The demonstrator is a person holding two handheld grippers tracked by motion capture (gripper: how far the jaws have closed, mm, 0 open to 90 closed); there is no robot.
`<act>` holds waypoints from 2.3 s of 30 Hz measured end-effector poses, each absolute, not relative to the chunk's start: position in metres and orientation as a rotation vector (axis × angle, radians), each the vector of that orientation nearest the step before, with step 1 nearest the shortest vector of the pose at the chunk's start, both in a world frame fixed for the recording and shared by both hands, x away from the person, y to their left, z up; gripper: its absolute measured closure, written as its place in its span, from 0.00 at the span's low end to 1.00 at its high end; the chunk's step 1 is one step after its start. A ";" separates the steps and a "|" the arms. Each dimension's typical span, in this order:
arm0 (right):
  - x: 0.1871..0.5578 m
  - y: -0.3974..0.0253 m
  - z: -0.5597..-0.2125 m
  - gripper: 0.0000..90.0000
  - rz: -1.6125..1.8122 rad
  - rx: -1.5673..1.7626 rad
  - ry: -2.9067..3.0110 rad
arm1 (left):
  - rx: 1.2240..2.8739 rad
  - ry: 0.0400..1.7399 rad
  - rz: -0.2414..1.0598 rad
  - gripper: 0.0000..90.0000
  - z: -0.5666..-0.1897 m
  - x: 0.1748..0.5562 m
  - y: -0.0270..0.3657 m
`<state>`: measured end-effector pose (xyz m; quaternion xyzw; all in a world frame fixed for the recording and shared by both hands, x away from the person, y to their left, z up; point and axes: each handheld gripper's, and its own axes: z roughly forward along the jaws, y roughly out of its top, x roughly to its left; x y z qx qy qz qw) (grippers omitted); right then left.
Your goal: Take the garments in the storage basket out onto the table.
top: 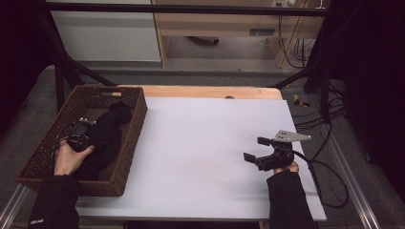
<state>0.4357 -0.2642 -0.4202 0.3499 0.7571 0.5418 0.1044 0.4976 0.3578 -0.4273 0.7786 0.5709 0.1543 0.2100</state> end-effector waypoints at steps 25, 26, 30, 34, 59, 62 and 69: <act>0.436 -0.265 -0.420 0.04 1.597 1.030 2.231 | 2.071 1.604 0.397 0.86 -0.409 0.492 0.356; 0.436 -0.265 -0.420 0.04 1.598 1.033 2.230 | 2.065 1.605 0.396 0.86 -0.409 0.492 0.356; 0.436 -0.265 -0.420 0.04 1.596 1.031 2.231 | 2.046 1.601 0.399 0.86 -0.406 0.491 0.356; 0.436 -0.265 -0.420 0.04 1.595 1.032 2.231 | 2.021 1.591 0.414 0.86 -0.403 0.488 0.356; 0.436 -0.265 -0.420 0.04 1.591 1.033 2.231 | 1.873 1.453 0.437 0.87 -0.381 0.474 0.359; 0.436 -0.265 -0.420 0.04 1.591 1.033 2.231 | 1.863 1.447 0.431 0.87 -0.380 0.474 0.360; 0.437 -0.265 -0.421 0.04 1.591 1.039 2.230 | 1.837 1.419 0.437 0.87 -0.371 0.471 0.363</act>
